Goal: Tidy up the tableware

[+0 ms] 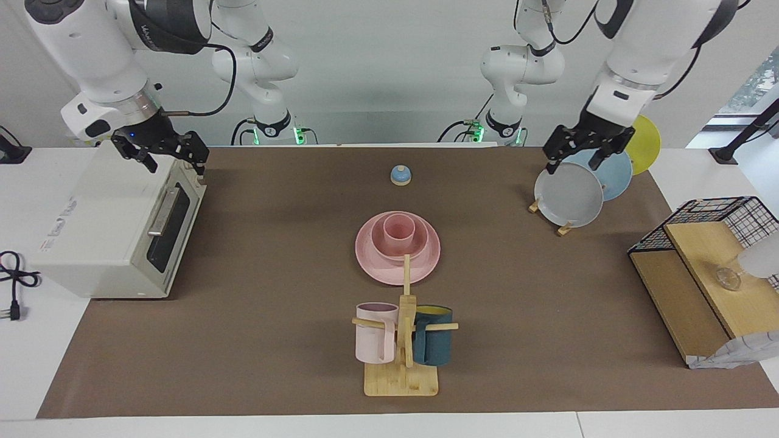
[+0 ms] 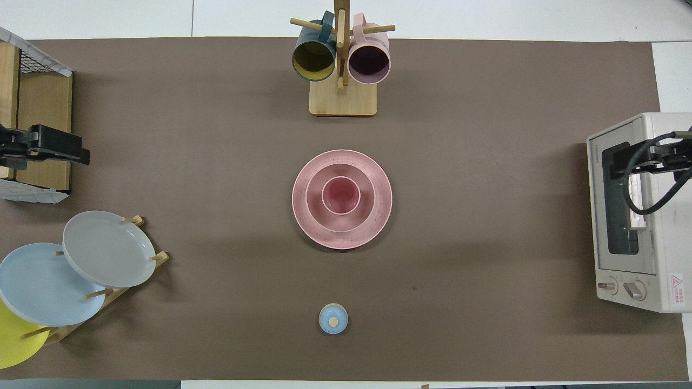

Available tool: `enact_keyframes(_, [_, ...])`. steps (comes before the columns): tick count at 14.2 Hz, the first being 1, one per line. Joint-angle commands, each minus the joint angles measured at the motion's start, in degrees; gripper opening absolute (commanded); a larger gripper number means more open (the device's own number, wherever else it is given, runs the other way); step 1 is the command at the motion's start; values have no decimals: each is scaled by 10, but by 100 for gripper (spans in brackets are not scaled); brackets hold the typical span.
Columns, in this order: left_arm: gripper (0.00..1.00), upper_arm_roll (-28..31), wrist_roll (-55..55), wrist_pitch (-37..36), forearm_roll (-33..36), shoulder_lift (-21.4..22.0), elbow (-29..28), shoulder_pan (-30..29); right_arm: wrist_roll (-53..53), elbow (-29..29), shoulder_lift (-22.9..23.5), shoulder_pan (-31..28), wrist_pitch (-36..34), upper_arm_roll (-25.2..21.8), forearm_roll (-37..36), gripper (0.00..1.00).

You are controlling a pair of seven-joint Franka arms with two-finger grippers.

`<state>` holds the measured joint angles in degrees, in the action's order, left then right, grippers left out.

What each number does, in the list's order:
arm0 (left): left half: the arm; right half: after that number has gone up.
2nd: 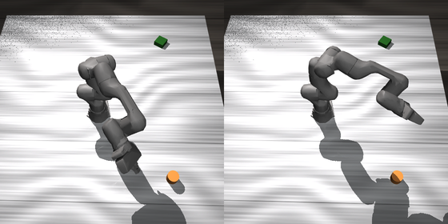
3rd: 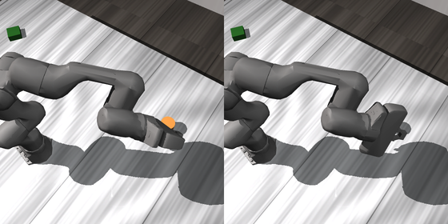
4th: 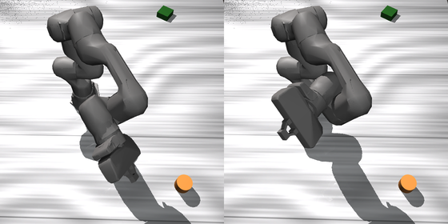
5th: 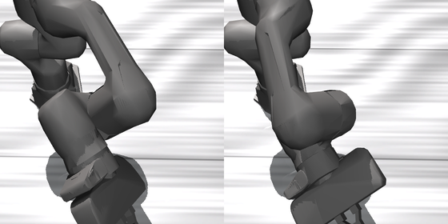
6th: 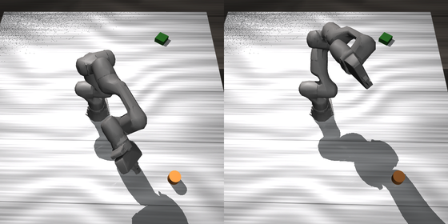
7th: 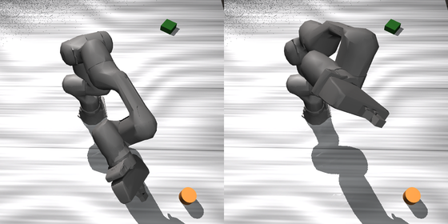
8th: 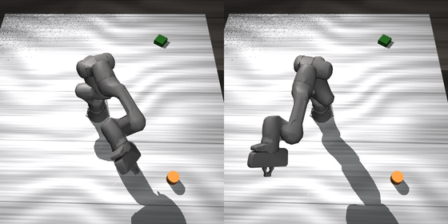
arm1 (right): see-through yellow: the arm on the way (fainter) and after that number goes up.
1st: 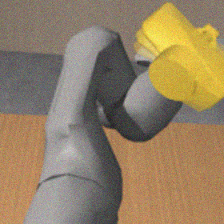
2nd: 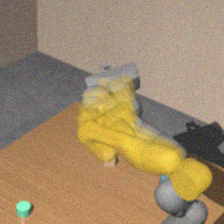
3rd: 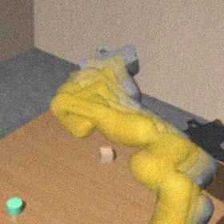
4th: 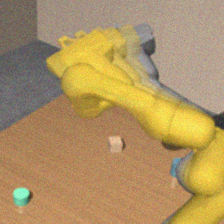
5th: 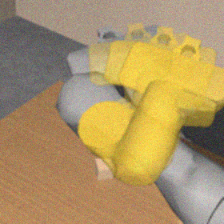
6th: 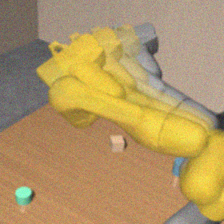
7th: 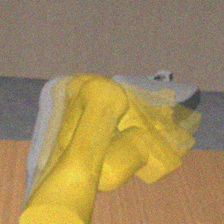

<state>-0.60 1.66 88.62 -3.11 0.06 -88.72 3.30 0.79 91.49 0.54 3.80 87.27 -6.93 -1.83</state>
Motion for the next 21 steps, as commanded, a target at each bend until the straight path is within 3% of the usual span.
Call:
enact_keyframes(1, [100, -8, -32, 17, 0, 28, -49, -9, -17, -1, -5, -8, -5, 2, 17, 100])
enact_keyframes(7, [100, -7, -27, 22, 9, 46, -82, -5, -17, 0, -5, -6, -6, 2, 17, 100])
enact_keyframes(11, [100, -9, -5, -12, 58, 46, -61, 18, -17, 1, -5, -6, -7, 2, 17, 100])
enact_keyframes(15, [100, -13, 12, -31, 56, 80, -89, 18, -17, 2, -5, -6, -7, 2, 17, 100])
enact_keyframes(18, [100, -9, 6, 11, 12, 36, -73, 12, -17, 1, -5, -5, -8, 2, 17, 100])
enact_keyframes(21, [100, -14, 7, 6, 11, 35, -63, 8, -17, 2, -5, -6, -8, 2, 17, 100])
